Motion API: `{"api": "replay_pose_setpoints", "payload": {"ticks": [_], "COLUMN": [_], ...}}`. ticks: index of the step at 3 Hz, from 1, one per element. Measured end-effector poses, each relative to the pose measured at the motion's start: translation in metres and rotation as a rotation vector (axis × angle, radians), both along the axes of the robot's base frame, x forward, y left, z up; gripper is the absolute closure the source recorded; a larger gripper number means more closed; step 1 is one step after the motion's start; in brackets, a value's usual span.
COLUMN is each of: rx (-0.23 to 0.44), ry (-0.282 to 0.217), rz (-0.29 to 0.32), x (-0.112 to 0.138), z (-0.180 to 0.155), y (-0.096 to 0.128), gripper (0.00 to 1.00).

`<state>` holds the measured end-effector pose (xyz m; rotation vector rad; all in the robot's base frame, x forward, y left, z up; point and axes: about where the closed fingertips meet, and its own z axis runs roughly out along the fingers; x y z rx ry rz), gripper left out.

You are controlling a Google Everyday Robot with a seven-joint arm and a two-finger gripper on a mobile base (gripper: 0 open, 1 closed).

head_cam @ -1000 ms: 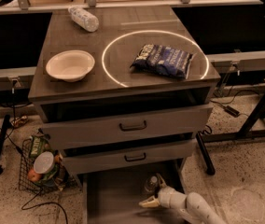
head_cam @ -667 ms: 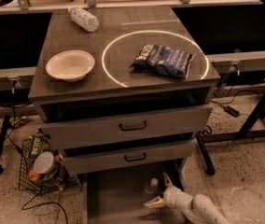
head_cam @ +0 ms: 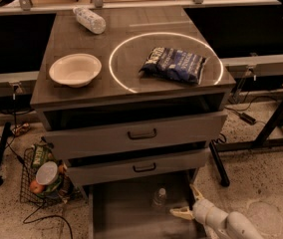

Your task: Place water bottle into bottom drawer

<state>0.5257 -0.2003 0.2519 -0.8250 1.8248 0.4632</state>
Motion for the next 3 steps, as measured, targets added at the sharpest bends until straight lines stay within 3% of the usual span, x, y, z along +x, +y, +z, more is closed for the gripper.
{"api": "replay_pose_setpoints", "payload": {"ticks": [1, 2, 3], "rx": [-0.025, -0.005, -0.008], "ry": [-0.015, -0.079, -0.069], "rz": [-0.061, -0.126, -0.115], "x": [-0.009, -0.015, -0.014], "z": [0.027, 0.079, 0.071], "y": [-0.031, -0.056, -0.052], "gripper": [0.40, 0.72, 0.95]}}
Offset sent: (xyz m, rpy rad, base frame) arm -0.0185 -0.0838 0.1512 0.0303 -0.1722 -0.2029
